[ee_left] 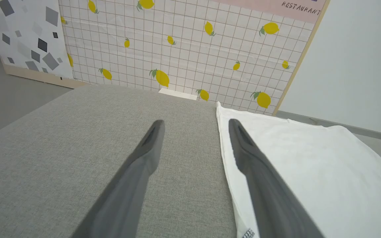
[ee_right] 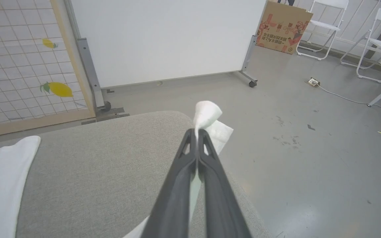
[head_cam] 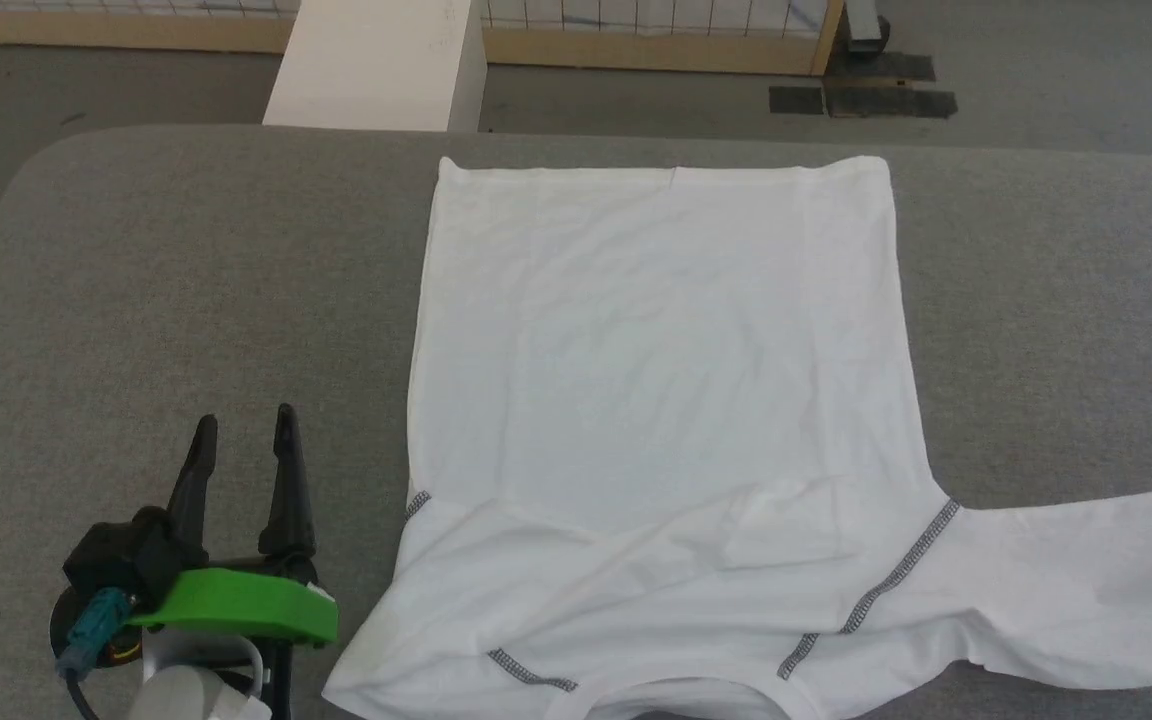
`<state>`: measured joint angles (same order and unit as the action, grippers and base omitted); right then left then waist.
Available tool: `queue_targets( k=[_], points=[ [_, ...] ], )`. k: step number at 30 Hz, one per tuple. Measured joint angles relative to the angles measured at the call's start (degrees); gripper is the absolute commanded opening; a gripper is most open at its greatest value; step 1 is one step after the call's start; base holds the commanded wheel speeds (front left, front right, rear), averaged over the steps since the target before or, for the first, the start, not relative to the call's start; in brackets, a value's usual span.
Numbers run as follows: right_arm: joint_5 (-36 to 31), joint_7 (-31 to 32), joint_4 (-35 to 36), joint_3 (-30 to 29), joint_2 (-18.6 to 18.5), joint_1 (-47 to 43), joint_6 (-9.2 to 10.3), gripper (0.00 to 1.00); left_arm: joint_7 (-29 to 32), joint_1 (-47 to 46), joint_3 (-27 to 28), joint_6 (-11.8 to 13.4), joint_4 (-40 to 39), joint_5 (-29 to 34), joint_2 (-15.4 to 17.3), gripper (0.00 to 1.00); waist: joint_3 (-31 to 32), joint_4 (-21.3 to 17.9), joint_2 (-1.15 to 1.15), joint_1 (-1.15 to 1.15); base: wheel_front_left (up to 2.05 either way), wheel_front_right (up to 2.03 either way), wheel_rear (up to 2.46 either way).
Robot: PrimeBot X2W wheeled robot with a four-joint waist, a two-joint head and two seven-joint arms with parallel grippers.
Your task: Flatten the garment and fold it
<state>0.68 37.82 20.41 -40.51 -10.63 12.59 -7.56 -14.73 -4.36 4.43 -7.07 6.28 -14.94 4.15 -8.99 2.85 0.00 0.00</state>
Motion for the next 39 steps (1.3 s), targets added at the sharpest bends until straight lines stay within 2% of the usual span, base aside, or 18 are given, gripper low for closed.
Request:
queue_targets(
  k=[6, 11, 17, 21, 27, 34, 39],
  points=[
    [3.09, 1.67, 6.21, 9.66, 0.27, -2.02, 0.00, 0.00, 0.00, 0.34, -0.19, 0.00, 0.32, -0.02, 0.01, 1.00, 1.12, -0.16, 0.00, 0.00, 0.00, 0.00, 0.00],
    [3.45, 3.60, 11.45, 24.95, 1.34, -2.39, -0.01, 0.00, 0.00, 0.32, -0.62, 0.00, 0.74, -0.15, 0.07, 1.00, 0.60, 0.08, 0.00, 0.00, 0.00, 0.00, 0.00],
    [3.50, 5.04, 11.46, 45.82, 2.03, -0.76, 0.00, 0.00, 0.00, 0.20, -1.79, -0.01, 1.47, -0.21, 0.13, 1.00, 0.10, 0.74, 0.00, 0.00, 0.00, 0.00, 0.00],
    [4.33, 4.14, 5.66, 58.42, 2.69, 2.01, -0.01, 0.00, 0.00, 0.04, -2.53, -0.01, 1.86, -0.57, 0.30, 1.00, -0.35, 1.43, 0.00, 0.00, 0.00, 0.00, 0.00],
    [5.65, -0.30, -9.98, 72.44, 4.42, 4.56, -0.01, 0.00, 0.00, -0.75, -3.72, -0.02, 2.25, -0.87, 0.41, 1.00, -1.40, 2.90, 0.00, 0.00, 0.00, 0.00, 0.00],
    [7.54, -4.32, -27.95, 81.82, 6.12, 6.97, -0.01, 0.00, 0.00, -1.88, -4.79, -0.02, 2.60, -1.38, 0.37, 1.00, -3.03, 5.17, 0.00, 0.00, 0.00, 0.00, 0.00],
    [10.58, -3.96, -34.99, 85.27, 6.30, 7.31, -0.01, 0.00, 0.00, -1.92, -4.80, -0.02, 2.66, -1.56, 0.26, 1.00, -4.16, 6.35, 0.00, 0.00, 0.00, 0.00, 0.00]
  ],
)
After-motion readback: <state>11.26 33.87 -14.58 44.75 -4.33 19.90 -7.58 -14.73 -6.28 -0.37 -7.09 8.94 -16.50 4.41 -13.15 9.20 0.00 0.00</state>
